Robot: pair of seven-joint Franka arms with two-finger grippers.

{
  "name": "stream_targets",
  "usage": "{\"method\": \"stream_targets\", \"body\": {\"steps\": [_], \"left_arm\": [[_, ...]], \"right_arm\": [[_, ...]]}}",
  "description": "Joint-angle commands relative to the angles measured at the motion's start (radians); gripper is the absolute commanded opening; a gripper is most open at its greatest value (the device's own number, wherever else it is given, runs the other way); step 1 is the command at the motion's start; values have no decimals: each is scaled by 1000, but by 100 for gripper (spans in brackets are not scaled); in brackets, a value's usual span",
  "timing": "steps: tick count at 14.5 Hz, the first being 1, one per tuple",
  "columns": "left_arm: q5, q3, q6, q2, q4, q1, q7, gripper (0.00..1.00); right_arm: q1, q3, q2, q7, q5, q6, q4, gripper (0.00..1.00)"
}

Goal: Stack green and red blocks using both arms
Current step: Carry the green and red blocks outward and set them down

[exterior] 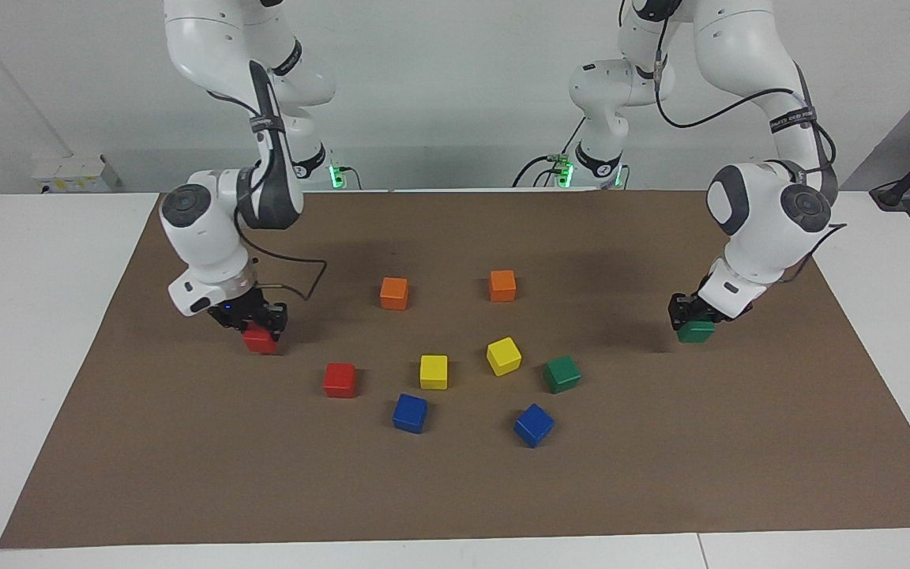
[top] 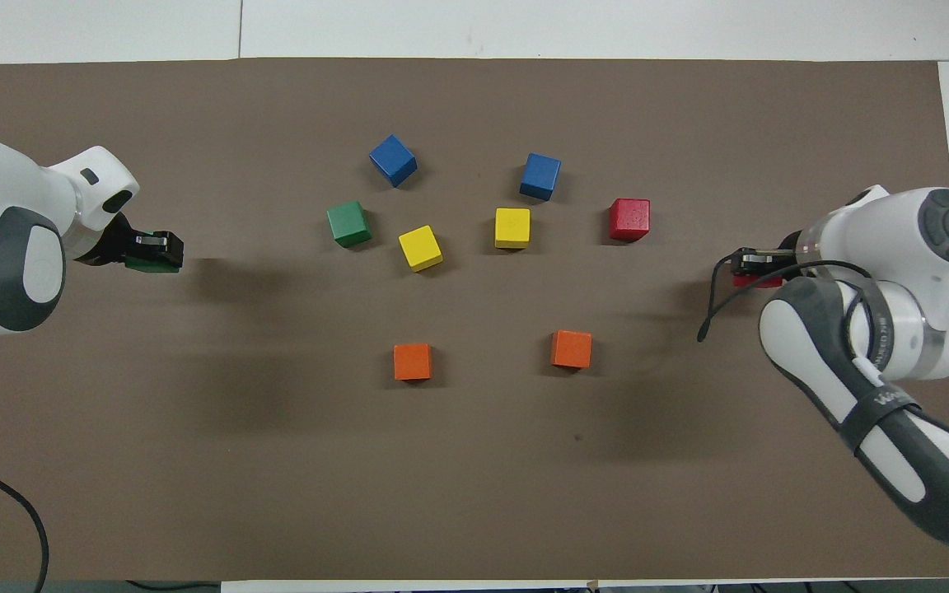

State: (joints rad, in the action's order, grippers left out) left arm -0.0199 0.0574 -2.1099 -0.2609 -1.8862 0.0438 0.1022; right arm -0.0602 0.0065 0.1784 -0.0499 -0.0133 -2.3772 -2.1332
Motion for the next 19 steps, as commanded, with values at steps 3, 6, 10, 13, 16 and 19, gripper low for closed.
{"method": "stream_targets", "body": {"steps": [3, 6, 10, 13, 16, 19], "left_arm": [[12, 7, -28, -64, 44, 39, 25, 0], [14, 5, -39, -72, 24, 47, 24, 0], [12, 4, -42, -63, -8, 57, 16, 0], [12, 4, -56, -60, -34, 57, -24, 0], [12, 4, -68, -58, -45, 56, -29, 0], [12, 4, -110, -49, -86, 54, -45, 0]], "right_arm": [[-67, 12, 38, 142, -5, -36, 19, 0], [-64, 12, 42, 171, -5, -21, 18, 0], [-66, 12, 41, 245, -5, 12, 12, 0], [-67, 12, 36, 248, -5, 21, 7, 0], [-96, 12, 32, 268, -5, 23, -10, 0], [-121, 12, 39, 302, -5, 18, -11, 0]]}}
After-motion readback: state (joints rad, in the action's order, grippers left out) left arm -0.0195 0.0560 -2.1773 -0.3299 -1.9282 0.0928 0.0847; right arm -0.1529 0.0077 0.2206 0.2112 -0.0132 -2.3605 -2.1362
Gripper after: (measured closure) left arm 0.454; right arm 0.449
